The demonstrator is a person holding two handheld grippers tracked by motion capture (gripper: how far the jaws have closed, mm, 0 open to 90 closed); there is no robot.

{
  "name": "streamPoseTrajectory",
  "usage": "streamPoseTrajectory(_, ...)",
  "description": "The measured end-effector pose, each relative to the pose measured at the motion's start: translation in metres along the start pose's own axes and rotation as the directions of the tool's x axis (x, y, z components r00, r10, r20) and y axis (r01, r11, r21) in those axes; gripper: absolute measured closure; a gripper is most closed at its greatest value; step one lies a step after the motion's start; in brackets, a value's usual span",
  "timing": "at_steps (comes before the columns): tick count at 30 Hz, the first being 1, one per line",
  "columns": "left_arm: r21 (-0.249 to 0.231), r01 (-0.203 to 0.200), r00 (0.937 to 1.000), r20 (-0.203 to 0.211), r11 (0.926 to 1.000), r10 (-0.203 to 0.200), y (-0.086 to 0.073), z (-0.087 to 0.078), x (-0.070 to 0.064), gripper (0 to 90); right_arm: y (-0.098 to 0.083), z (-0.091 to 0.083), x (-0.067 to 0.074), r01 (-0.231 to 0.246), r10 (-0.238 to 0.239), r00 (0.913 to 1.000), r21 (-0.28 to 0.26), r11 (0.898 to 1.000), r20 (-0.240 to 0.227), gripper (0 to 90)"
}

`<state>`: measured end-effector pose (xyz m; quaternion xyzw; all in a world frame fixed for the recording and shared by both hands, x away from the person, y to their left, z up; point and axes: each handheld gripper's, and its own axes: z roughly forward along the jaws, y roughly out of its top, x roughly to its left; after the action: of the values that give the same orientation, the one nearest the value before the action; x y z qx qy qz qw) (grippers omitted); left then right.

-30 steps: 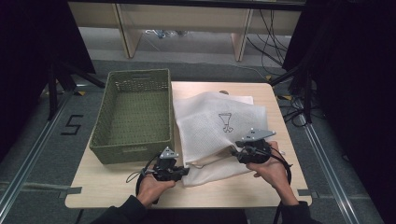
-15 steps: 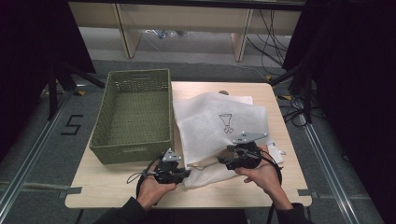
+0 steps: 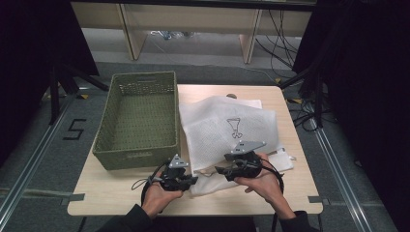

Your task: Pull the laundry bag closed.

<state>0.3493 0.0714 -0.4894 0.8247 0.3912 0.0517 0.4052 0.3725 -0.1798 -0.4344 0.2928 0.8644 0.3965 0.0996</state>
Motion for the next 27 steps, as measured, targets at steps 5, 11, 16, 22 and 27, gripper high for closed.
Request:
streamPoseTrajectory(5, -0.007, 0.008, 1.0000, 0.002, 0.9999, -0.008, 0.000, 0.002, -0.001, 81.4, 0.002, 0.010, 0.007, 0.040, -0.039, 0.9990, 0.008, 0.999, -0.022, 54.6)
streamPoseTrajectory(11, 0.001, -0.004, 0.9999, -0.012, 1.0000, 0.004, 0.000, 0.002, -0.001, 81.3, 0.005, 0.023, 0.016, 0.053, -0.050, 0.9969, 0.039, 0.998, -0.060, 60.8)
streamPoseTrajectory(16, 0.002, -0.009, 1.0000, 0.000, 1.0000, 0.009, 0.000, 0.001, -0.001, 81.3, 0.007, 0.038, 0.022, 0.079, -0.075, 0.9946, 0.050, 0.996, -0.072, 65.2)
streamPoseTrajectory(22, 0.005, 0.000, 1.0000, -0.001, 1.0000, 0.000, 0.000, 0.002, -0.003, 81.3, 0.006, 0.047, 0.023, 0.124, -0.115, 0.9882, 0.084, 0.989, -0.101, 68.4)
streamPoseTrajectory(27, 0.010, -0.041, 0.9991, -0.011, 0.9991, 0.041, 0.001, 0.001, -0.003, 81.7, 0.003, 0.053, 0.020, 0.155, -0.144, 0.9816, 0.080, 0.985, -0.126, 69.1)
